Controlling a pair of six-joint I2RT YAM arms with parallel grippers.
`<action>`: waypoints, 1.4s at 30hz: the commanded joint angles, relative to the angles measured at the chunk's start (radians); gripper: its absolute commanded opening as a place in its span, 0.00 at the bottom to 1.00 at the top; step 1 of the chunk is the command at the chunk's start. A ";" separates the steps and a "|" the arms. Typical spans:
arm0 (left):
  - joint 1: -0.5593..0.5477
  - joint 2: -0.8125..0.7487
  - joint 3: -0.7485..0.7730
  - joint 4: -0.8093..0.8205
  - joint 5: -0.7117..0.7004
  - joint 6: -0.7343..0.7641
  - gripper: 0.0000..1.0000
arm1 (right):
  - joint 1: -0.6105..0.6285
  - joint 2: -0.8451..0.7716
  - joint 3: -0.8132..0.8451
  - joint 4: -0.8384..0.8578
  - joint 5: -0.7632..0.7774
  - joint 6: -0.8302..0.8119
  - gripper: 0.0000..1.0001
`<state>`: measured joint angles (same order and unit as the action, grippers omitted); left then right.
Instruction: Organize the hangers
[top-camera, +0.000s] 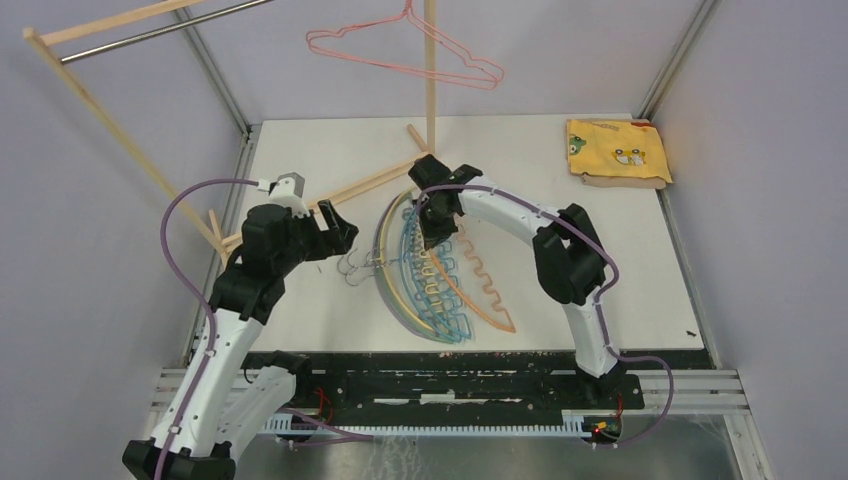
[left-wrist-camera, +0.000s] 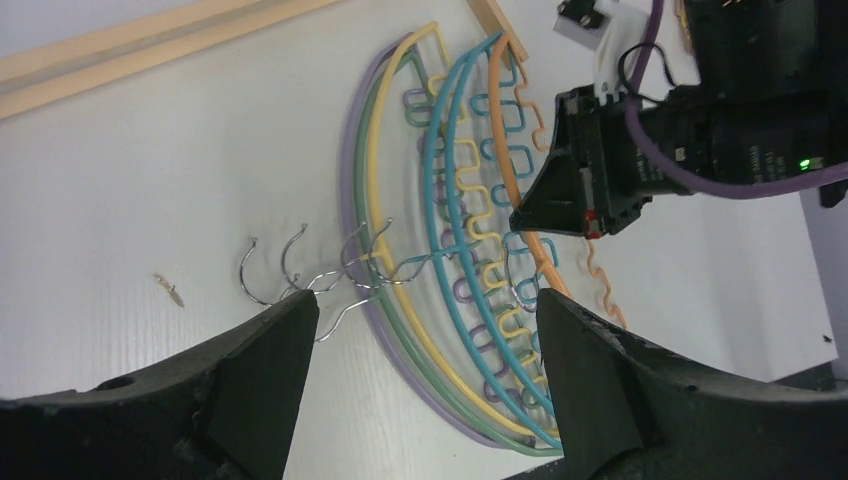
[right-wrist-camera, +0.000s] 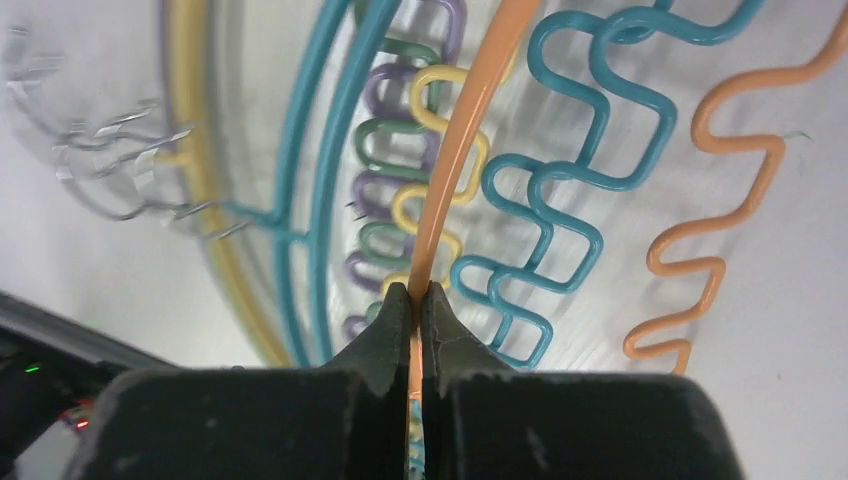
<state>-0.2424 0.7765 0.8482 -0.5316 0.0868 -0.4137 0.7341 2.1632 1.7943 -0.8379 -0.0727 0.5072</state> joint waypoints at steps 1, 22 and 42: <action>0.000 -0.047 0.057 0.011 0.078 0.029 0.86 | -0.017 -0.228 0.077 0.060 -0.005 0.090 0.01; 0.000 -0.208 -0.107 0.124 0.135 0.011 0.91 | -0.004 -0.014 0.461 0.496 -0.258 0.788 0.01; -0.001 -0.079 -0.202 0.174 0.006 0.073 0.17 | -0.007 -0.042 0.471 0.712 -0.364 1.054 0.01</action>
<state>-0.2424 0.6876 0.6441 -0.4023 0.1551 -0.4000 0.7258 2.1979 2.2196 -0.2260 -0.3859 1.4975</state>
